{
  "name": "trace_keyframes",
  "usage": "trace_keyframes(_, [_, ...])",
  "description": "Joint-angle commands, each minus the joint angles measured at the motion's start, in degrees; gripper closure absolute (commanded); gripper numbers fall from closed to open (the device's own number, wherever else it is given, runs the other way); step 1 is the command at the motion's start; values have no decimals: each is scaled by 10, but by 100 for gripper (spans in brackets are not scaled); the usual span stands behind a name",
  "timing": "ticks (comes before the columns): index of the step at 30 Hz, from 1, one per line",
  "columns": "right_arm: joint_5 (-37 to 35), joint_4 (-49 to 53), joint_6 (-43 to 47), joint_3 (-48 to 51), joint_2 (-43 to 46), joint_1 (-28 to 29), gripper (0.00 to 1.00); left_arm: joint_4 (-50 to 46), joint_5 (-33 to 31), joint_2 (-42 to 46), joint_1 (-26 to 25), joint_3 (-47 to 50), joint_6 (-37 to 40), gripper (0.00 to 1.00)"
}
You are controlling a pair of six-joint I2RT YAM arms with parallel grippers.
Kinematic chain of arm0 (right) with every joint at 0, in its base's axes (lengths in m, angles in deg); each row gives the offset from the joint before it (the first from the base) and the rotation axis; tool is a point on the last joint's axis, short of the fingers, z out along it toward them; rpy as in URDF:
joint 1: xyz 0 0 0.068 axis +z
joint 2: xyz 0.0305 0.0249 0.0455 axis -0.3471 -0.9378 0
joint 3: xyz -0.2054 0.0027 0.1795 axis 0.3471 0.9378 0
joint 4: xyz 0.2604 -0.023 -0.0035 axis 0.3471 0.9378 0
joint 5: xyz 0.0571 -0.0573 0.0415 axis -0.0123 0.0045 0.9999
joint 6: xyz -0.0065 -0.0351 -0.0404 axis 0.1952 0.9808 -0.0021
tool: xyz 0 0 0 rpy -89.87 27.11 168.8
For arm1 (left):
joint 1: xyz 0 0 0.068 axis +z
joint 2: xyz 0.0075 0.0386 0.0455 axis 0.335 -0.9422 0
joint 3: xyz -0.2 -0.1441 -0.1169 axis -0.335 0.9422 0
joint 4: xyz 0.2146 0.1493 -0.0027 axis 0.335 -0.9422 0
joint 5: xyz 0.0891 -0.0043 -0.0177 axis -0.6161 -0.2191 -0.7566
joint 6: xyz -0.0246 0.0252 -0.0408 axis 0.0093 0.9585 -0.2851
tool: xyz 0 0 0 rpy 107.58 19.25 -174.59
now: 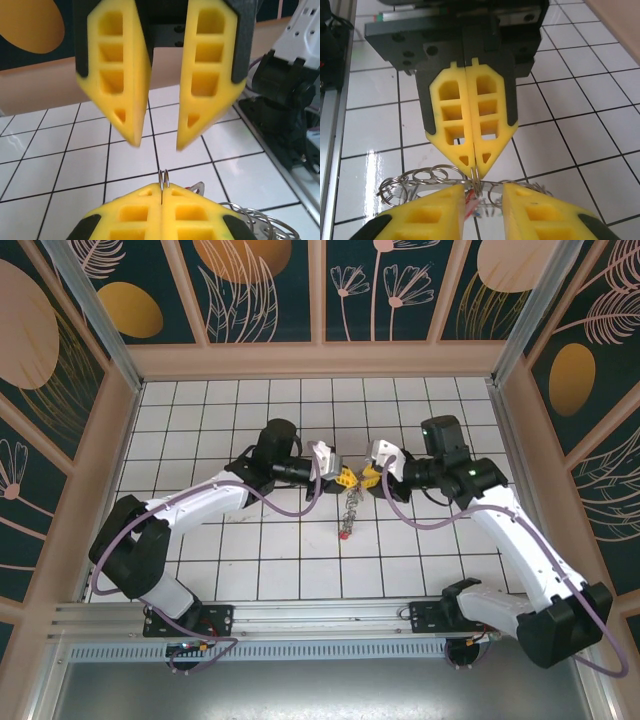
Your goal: Put the keys on the keyring
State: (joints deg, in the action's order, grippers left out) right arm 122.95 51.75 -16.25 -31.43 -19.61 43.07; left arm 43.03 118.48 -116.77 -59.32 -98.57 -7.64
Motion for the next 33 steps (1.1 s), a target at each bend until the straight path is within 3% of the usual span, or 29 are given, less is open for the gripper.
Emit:
trace_keyframes(1, [52, 7, -16, 16, 21, -21, 72, 136, 50, 16, 4, 12, -75, 100])
trace_keyframes(11, [81, -12, -30, 37, 19, -29, 70, 219, 66, 16, 3, 40, -125, 100])
trace_keyframes(21, [101, -37, -27, 34, 9, -28, 70, 178, 77, 10, 3, 25, -91, 100])
trace_keyframes(28, [105, -31, -17, 28, -11, -18, 76, 191, 79, 7, 3, 26, -101, 100])
trace_keyframes(33, [114, -33, -15, 28, -15, -13, 87, 204, 81, 3, 3, 25, -111, 100])
